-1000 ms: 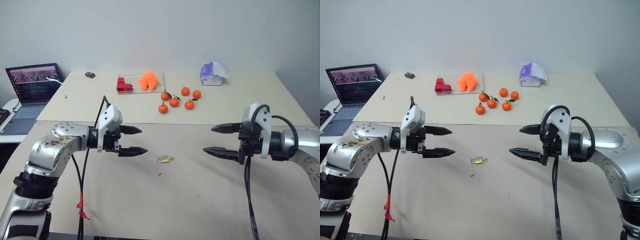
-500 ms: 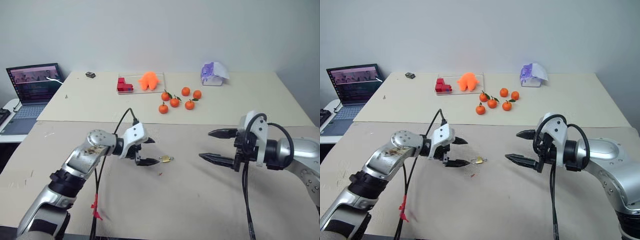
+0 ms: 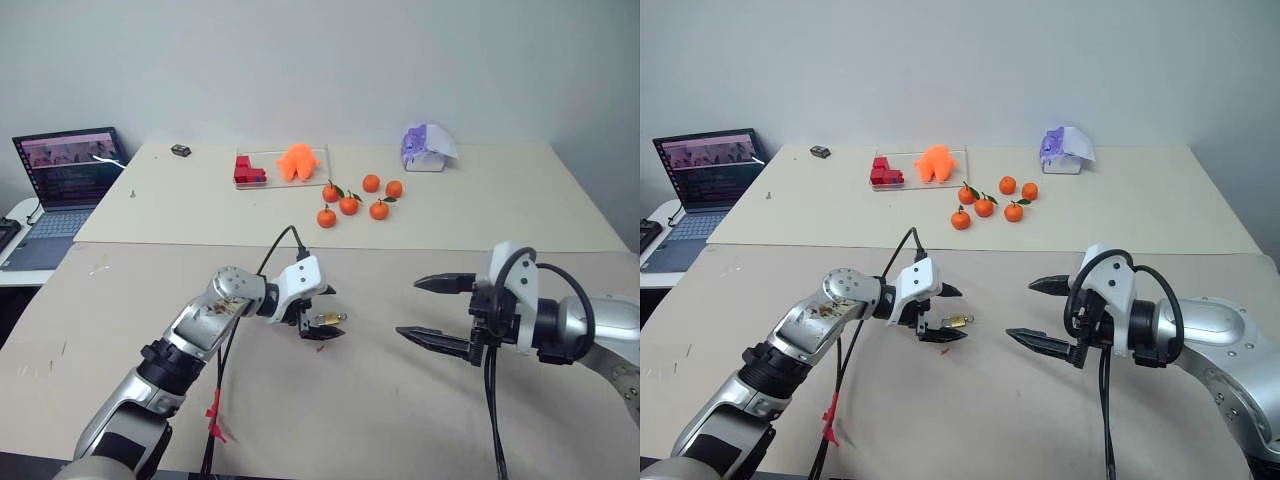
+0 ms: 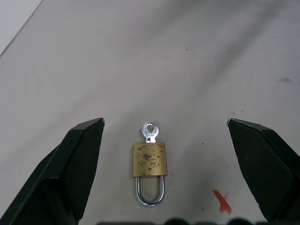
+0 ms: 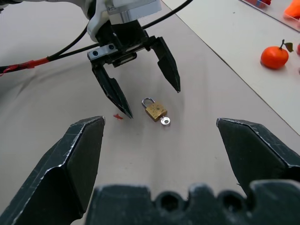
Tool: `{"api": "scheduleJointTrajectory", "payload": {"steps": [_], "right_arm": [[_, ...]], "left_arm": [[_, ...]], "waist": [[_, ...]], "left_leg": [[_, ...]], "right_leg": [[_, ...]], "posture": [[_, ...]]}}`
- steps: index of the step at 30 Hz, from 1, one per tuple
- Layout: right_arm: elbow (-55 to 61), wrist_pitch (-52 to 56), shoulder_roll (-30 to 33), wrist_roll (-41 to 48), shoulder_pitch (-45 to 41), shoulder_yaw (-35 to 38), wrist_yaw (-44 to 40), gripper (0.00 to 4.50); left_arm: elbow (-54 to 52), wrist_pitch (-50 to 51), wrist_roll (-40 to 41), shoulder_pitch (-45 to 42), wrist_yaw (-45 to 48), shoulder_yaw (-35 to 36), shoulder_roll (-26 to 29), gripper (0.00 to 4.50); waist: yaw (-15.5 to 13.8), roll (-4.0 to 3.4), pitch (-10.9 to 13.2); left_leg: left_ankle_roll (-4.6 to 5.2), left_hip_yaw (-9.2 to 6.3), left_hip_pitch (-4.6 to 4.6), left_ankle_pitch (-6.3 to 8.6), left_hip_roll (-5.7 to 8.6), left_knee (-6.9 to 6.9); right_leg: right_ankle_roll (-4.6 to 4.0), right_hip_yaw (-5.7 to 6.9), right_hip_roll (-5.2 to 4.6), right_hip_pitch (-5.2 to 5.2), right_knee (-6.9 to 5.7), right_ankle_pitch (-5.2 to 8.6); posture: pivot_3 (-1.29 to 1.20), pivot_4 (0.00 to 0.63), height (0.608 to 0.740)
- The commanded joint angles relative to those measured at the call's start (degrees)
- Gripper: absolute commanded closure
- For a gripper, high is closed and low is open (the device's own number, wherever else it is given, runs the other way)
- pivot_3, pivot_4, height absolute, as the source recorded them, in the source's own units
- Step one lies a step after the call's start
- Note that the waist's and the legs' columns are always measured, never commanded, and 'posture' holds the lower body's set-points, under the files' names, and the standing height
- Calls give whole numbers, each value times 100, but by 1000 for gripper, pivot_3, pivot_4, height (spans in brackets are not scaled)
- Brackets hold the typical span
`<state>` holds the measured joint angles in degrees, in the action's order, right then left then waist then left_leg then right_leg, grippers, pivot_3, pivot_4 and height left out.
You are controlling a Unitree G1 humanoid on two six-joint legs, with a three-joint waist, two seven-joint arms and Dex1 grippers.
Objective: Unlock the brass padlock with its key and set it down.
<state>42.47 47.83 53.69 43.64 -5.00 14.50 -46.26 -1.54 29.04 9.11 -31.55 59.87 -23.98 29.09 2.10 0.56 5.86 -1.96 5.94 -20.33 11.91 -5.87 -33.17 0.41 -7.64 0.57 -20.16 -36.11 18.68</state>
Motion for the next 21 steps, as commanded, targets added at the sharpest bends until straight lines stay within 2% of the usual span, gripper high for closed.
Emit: {"api": "scheduleJointTrajectory", "payload": {"steps": [1, 21], "right_arm": [[204, 10, 88, 110, 82, 258, 84, 0], [-32, -125, 180, 4, -170, 124, 104, 0]], "left_arm": [[75, 39, -167, -6, -150, -5, -21, 17], [285, -311, -752, 359, -704, -152, -384, 17]], "waist": [[-2, 0, 0], [-3, -1, 0]], "left_leg": [[0, -1, 0, 0, 0, 0], [1, -14, -1, 0, 2, -1]], "right_leg": [[0, 1, 0, 0, 0, 0], [0, 7, 0, 3, 0, 0]], "posture": [[0, 150, 702], [0, 150, 702]]}}
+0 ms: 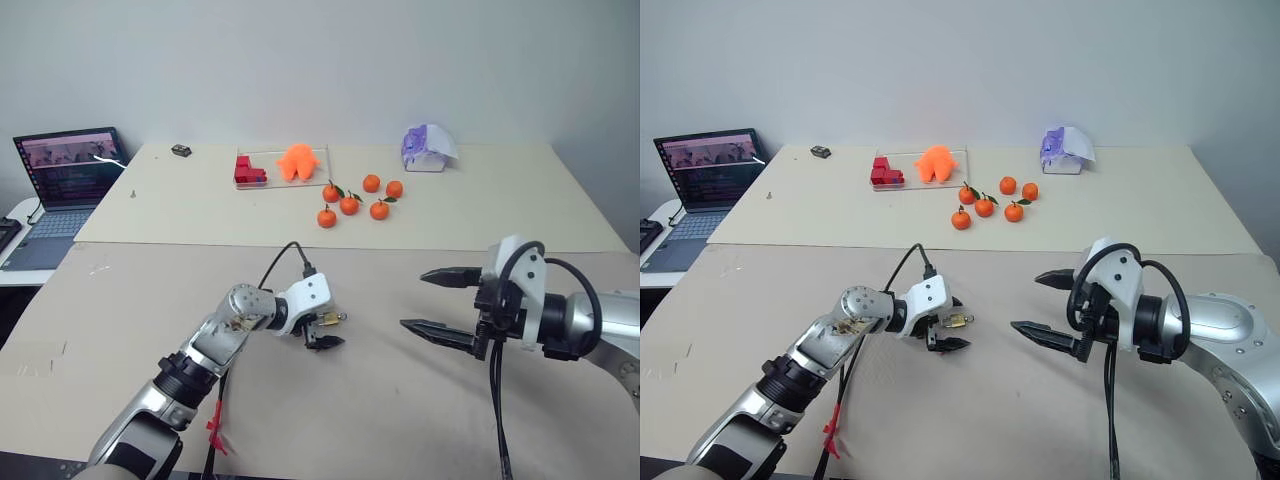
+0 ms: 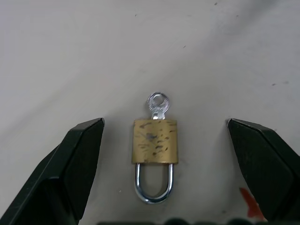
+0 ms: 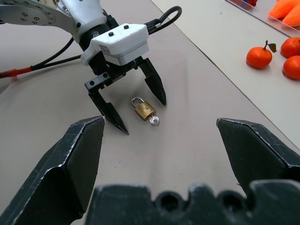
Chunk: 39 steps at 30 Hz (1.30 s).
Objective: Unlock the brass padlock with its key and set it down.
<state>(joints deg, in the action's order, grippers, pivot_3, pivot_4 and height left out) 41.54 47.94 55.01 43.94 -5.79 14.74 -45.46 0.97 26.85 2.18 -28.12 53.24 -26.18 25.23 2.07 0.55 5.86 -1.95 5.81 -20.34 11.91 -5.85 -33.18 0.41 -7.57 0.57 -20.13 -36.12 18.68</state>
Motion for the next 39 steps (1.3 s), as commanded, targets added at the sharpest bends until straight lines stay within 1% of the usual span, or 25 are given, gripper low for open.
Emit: {"api": "scheduleJointTrajectory", "payload": {"steps": [1, 15, 16, 17, 18, 19, 20, 21, 22, 23, 25, 26, 27, 33, 36, 37, 39], "right_arm": [[57, -139, 46, -33, -88, 96, 27, 0], [-15, -208, 8, -134, -158, -57, 28, 0], [-27, -218, 11, -155, -160, -70, 23, 0], [-38, -229, 16, -177, -159, -82, 15, 0], [-47, -238, 19, -191, -157, -91, 10, 0], [-52, -244, 21, -200, -155, -97, 7, 0], [-55, -250, 23, -216, -150, -107, 5, 0], [-57, -254, 24, -228, -147, -114, 3, 0], [-61, -260, 25, -242, -145, -121, 2, 0], [-65, -266, 26, -254, -143, -126, -2, 0], [-81, -276, 30, -282, -146, -135, -3, 0], [-86, -276, 30, -286, -148, -138, -3, 0], [-88, -277, 30, -292, -149, -141, -5, 0], [-107, -315, 70, -371, -152, -182, -64, 0], [-145, -402, 77, -492, -190, -282, -130, 0], [-167, -450, 73, -566, -221, -337, -140, 0], [-230, -677, 126, -871, -315, -557, -203, 0]], "left_arm": [[58, -82, -51, 18, -51, 100, 8, 17], [150, 130, -76, 100, -261, 208, -43, 17], [151, 160, -55, 116, -257, 223, -47, 269], [152, 191, -34, 124, -235, 228, -49, 269], [152, 211, -20, 127, -216, 229, -53, 640], [149, 224, -9, 129, -204, 227, -52, 783], [130, 260, 30, 135, -185, 235, -64, 1214], [116, 285, 57, 140, -175, 243, -74, 1493], [96, 315, 81, 143, -169, 251, -85, 1929], [75, 361, 115, 146, -168, 270, -102, 2173], [46, 425, 163, 136, -137, 289, -111, 2893], [38, 447, 177, 128, -119, 295, -108, 3333], [35, 458, 184, 117, -107, 299, -103, 3635], [-60, 644, 423, -203, 109, 433, -81, 3666], [-118, 959, 789, -581, 407, 621, -130, 3666], [-141, 1061, 945, -720, 568, 667, -130, 3666], [-214, 765, 1168, -1090, 1266, 624, 57, 3666]], "waist": [[1, 0, 0], [6, -1, -1], [7, -1, -1], [7, -1, -1], [7, -1, -1], [8, -1, -1], [12, -1, -1], [20, -2, -2], [27, -3, -2], [33, -3, -2], [35, -3, -2], [34, -3, -2], [34, -3, -2], [36, -3, -2], [29, -3, -2], [27, -3, -2], [25, -3, -2]], "left_leg": [[0, 0, 0, 0, 0, 0], [1, -3, 3, 0, 0, 2], [1, -3, 3, 1, 0, 3], [1, -4, 3, 1, 0, 3], [1, -4, 3, 1, 0, 3], [1, -4, 3, 0, 0, 3], [1, -5, 3, 0, 0, 3], [1, -5, 4, 0, 0, 3], [1, -5, 4, 1, 0, 3], [1, -5, 5, 1, 0, 4], [1, -5, 4, 1, 0, 9], [1, -5, 3, 1, 0, 10], [1, -5, 3, 1, 0, 10], [1, -6, 3, 0, 0, 9], [1, -7, -1, 0, 0, 9], [1, -7, -4, 0, 0, 8], [0, -8, -6, 0, 0, 8]], "right_leg": [[0, 0, 0, 0, -1, 0], [2, 8, -4, 4, -1, 1], [2, 8, -4, 4, -1, 1], [3, 9, -4, 4, -1, 1], [3, 9, -4, 4, -1, 1], [2, 9, -4, 4, -1, 1], [3, 9, -4, 4, -2, 1], [3, 9, -4, 4, -2, 1], [3, 9, -4, 4, -2, 1], [3, 9, -3, 4, -2, 1], [2, 9, -3, 2, -1, 2], [2, 9, -3, 2, 0, 2], [2, 10, -3, 2, 0, 2], [2, 10, -2, 2, -1, 2], [3, 13, -2, -1, 0, 2], [3, 15, -2, -3, 1, 2], [4, 17, -2, -4, 2, 2]], "posture": [[0, 150, 702], [0, 150, 702], [0, 150, 702], [0, 150, 702], [0, 150, 702], [0, 150, 702], [0, 150, 702], [0, 150, 702], [0, 150, 702], [0, 150, 702], [0, 150, 702], [0, 150, 702], [0, 150, 702], [0, 150, 702], [0, 150, 702], [0, 150, 702], [0, 150, 702]]}}
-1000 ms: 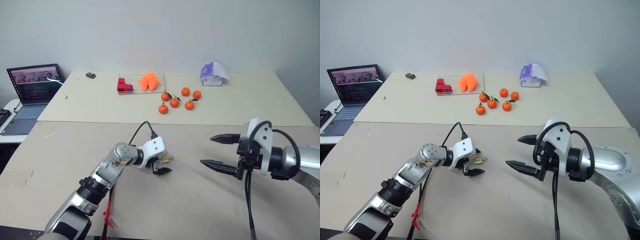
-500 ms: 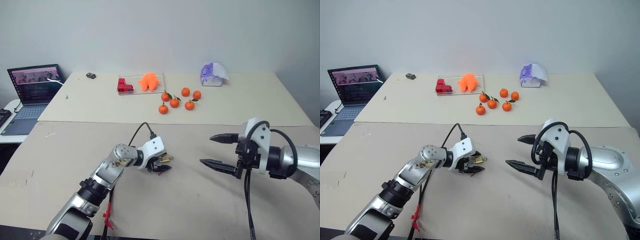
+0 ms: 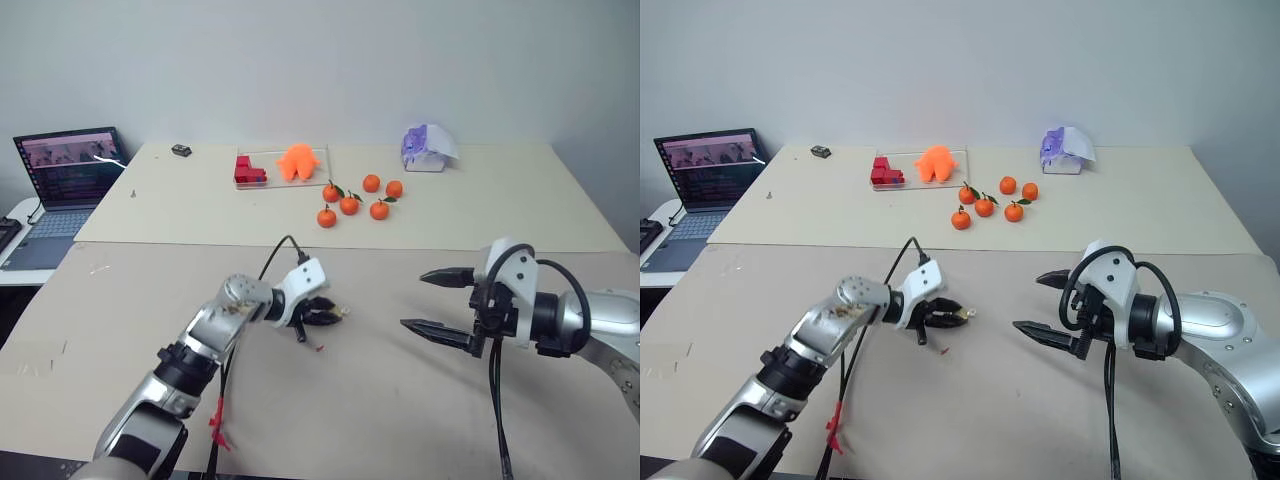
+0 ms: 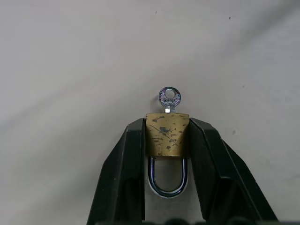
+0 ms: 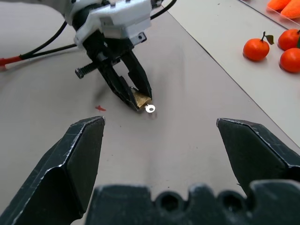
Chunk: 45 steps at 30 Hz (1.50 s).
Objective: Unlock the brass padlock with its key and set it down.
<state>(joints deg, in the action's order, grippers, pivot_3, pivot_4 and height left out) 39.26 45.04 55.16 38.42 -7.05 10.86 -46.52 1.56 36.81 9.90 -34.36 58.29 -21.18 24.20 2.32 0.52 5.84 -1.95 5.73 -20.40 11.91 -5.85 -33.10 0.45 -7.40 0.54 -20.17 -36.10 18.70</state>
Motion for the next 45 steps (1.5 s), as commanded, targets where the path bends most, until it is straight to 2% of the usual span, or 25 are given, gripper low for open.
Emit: {"api": "scheduleJointTrajectory", "payload": {"steps": [1, 7, 11, 16, 20, 28, 36, 44, 45], "right_arm": [[-23, -470, 128, -428, -221, -243, -122, 0], [-114, -893, -112, -995, -868, -513, 186, 0], [-93, -2073, -297, -2399, -885, -1368, 536, 0], [-20, -3145, -127, -3300, -346, -1736, 330, 0], [-12, -3521, -211, -3548, -119, -1653, 339, 0], [62, -3946, -494, -3913, -476, -1540, 444, 0], [67, -4635, -728, -4238, -639, -1565, 462, 0], [-7, -4857, -775, -4277, -536, -1618, 305, 0], [-44, -4901, -777, -4299, -530, -1614, 304, 249]], "left_arm": [[-296, -395, 440, -577, 1006, 89, 243, 3666], [-271, -194, 1142, -1332, 2230, 200, 568, 3666], [460, -795, 1514, -1969, 3364, 138, 802, 3666], [1964, -1396, 1640, -2668, 3421, -244, 645, 3666], [2553, -1748, 1771, -2908, 3421, -612, 628, 3666], [2725, -1882, 2316, -2925, 3421, -1208, 763, 3666], [3415, -1801, 2371, -3282, 3421, -1131, 400, 3666], [3497, -1667, 2449, -3373, 3421, -1119, 310, 3666], [3437, -1662, 2455, -3355, 3421, -1148, 330, 3666]], "waist": [[3, -1, 0], [17, -12, -1], [20, -12, -1], [-55, -17, -3], [-48, -18, -2], [4, -21, -4], [-55, -23, -5], [-77, -25, -6], [-77, -25, -6]], "left_leg": [[0, -1, -2, 0, 0, 0], [-2, 0, 0, -2, -1, 0], [-2, -2, 7, -2, -2, -4], [2, -9, 4, 0, 0, -21], [62, -9, -14, 35, -2, -70], [62, -12, -7, 35, -4, -72], [62, -17, -12, 35, -1, -75], [62, -18, -6, 35, -1, -75], [62, -18, -5, 35, -1, -75]], "right_leg": [[0, 2, 0, -2, 1, 0], [0, 2, 2, -5, -2, 1], [0, 4, 3, -6, -2, 1], [1, 16, 1, -17, 4, 2], [2, 16, 1, -17, -2, 4], [2, 15, 6, -15, -12, 4], [1, 19, 7, -13, -7, 4], [-11, 17, 8, -10, -12, -3], [-11, 18, 8, -9, -12, -3]], "posture": [[0, 150, 702], [0, 150, 702], [0, 150, 702], [0, 150, 702], [0, 150, 702], [0, 150, 702], [0, 150, 702], [0, 150, 702], [0, 150, 702]]}}
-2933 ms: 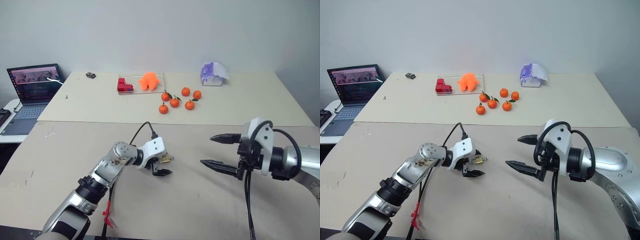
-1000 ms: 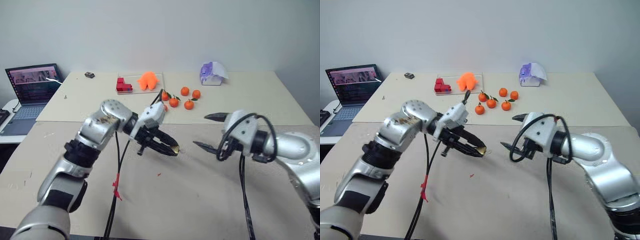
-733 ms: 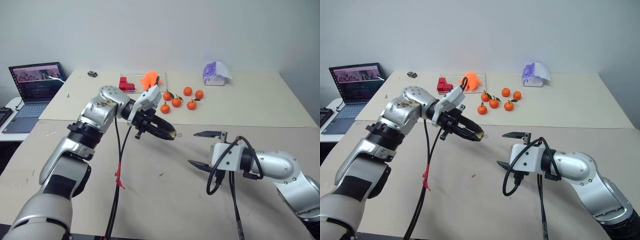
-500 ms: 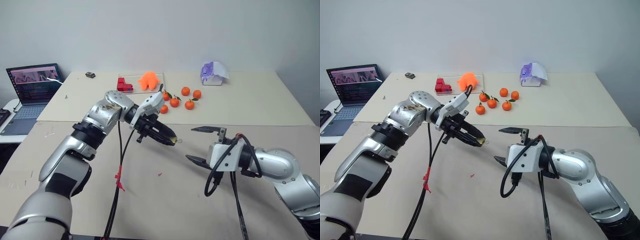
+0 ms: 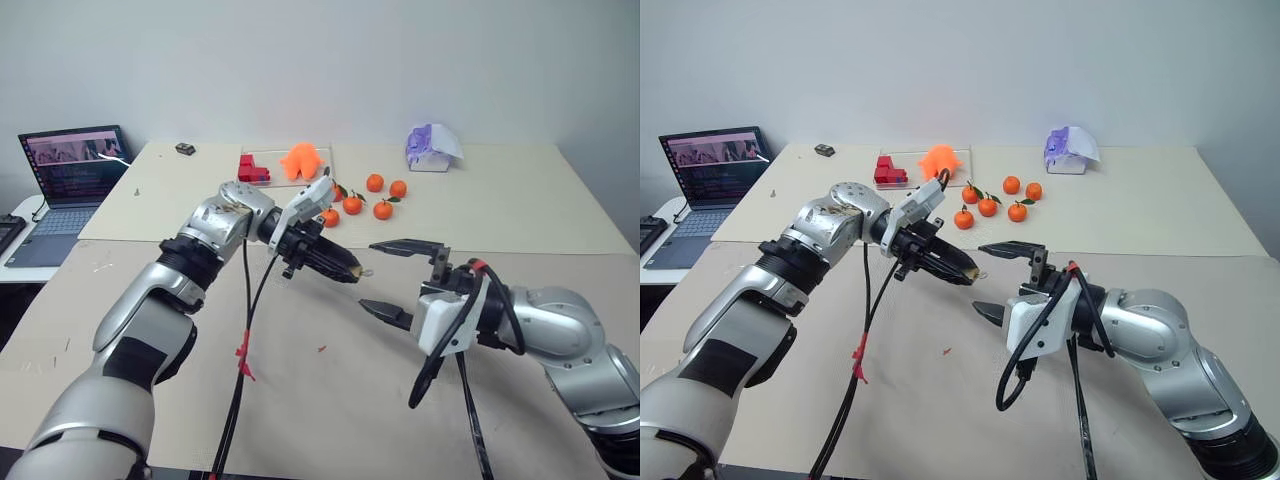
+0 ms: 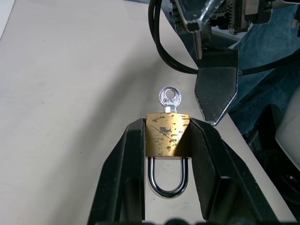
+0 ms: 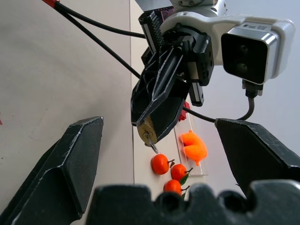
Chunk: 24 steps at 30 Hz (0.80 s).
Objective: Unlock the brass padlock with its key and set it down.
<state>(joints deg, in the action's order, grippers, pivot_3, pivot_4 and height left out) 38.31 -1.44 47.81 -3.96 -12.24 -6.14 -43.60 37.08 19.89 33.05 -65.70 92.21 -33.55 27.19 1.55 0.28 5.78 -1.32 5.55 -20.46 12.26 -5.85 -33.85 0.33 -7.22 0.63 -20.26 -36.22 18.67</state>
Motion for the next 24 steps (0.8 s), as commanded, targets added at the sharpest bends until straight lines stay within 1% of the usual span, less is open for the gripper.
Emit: {"api": "scheduleJointTrajectory", "payload": {"steps": [1, 2, 8, 13, 20, 24], "right_arm": [[12, -297, -47, -73, -7, 110, 17, 516], [-17, -330, -50, -77, -1, 137, 21, 628], [-115, -475, -45, -142, 50, 219, 50, 2742], [-167, -554, -38, -186, 91, 235, 40, 2742], [-263, -678, -45, -261, 145, 205, 40, 2742], [-313, -700, -62, -256, 96, 215, 41, 2742]], "left_arm": [[-149, 19, 132, -206, 29, 65, 44, 3666], [-162, 13, 125, -199, 29, 54, 50, 3666], [-140, 53, 89, -216, 29, 83, 17, 3666], [-316, 185, 163, -239, 29, 75, 59, 3666], [-916, 347, 338, -194, 29, 5, 287, 3666], [-954, 290, 296, -165, 29, -15, 354, 3666]], "waist": [[0, 0, 0], [0, 0, 0], [-15, 0, 0], [-35, -1, 0], [-39, -3, -2], [-52, -4, -3]], "left_leg": [[0, 0, 0, 0, 0, 0], [0, 0, -1, 0, 0, 0], [0, 0, -1, 0, 0, -1], [0, 0, 0, 0, 0, -1], [-1, -1, 1, -1, 0, -2], [-2, 0, 6, -1, 0, -3]], "right_leg": [[0, 0, 0, 0, 1, 0], [0, 0, 0, 0, 1, 0], [-4, -1, 0, 0, 1, -2], [-4, 0, 0, 1, 1, -2], [-5, -1, 0, 2, 1, -3], [-4, 0, 0, 6, -1, -2]], "posture": [[0, 150, 702], [0, 150, 702], [0, 150, 702], [0, 150, 702], [0, 150, 702], [0, 150, 702]]}}
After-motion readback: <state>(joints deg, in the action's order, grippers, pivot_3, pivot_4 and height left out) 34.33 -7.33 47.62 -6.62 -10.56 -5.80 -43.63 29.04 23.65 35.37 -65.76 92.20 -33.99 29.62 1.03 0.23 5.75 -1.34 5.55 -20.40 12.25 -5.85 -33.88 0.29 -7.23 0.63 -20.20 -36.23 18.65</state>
